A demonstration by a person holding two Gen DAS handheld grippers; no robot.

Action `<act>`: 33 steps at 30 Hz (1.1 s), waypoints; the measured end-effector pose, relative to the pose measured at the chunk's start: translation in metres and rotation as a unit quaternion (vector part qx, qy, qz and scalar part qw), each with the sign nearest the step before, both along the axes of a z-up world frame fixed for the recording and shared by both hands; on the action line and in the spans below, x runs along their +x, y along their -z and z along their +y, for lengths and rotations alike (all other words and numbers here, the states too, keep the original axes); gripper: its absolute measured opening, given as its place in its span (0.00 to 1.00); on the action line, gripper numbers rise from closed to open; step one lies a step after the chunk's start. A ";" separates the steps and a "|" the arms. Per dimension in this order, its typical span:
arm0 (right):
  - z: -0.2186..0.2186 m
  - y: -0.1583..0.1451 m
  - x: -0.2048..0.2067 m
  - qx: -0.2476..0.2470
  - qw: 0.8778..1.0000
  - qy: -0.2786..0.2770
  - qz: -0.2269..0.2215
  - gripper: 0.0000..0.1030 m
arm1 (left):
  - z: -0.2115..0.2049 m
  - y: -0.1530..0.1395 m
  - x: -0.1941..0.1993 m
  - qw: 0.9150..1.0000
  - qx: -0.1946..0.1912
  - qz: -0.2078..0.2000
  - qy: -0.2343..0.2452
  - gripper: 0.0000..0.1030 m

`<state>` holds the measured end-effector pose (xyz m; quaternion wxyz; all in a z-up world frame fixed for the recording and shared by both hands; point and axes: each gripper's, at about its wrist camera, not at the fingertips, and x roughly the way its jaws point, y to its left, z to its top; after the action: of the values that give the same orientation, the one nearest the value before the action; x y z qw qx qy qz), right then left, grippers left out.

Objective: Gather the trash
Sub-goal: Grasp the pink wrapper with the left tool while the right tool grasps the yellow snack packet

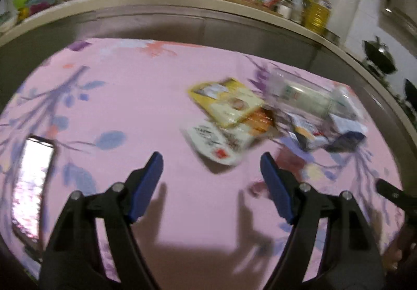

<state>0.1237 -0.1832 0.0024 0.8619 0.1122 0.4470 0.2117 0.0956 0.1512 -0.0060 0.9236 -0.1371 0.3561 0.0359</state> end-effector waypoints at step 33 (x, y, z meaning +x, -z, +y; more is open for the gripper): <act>0.177 0.032 0.102 -0.029 0.980 -0.199 0.016 0.06 | 0.000 0.032 -0.031 0.995 -0.058 0.031 0.068 0.17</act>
<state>0.2259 -0.0061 -0.0298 0.7984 -0.0003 0.4796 0.3641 0.0650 0.1509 -0.0380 0.9028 -0.1650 0.3948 -0.0435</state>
